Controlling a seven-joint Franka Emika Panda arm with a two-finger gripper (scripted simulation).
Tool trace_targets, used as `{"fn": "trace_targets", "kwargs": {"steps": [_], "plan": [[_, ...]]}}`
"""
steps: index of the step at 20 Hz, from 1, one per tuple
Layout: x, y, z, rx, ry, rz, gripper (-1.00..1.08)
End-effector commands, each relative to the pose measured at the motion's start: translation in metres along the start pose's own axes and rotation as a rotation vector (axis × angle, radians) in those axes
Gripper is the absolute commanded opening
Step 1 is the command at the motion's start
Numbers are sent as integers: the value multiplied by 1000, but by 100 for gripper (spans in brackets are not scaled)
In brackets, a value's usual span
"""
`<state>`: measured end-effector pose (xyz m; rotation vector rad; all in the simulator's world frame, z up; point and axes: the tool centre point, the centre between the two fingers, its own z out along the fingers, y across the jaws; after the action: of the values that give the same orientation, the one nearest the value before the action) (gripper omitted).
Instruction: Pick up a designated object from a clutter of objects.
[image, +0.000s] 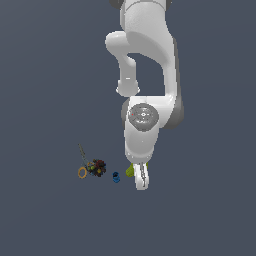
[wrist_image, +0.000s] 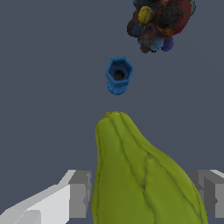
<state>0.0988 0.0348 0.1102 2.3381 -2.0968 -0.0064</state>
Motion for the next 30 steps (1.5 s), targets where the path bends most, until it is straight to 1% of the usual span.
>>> {"fn": "trace_targets", "kwargs": {"steps": [1, 19, 25, 30], "plan": [[-10, 6, -24, 3, -1, 0, -100], [-87, 61, -204, 4, 3, 2, -100], [-106, 72, -246, 4, 4, 1, -100], [-115, 76, -266, 4, 4, 0, -100]]}}
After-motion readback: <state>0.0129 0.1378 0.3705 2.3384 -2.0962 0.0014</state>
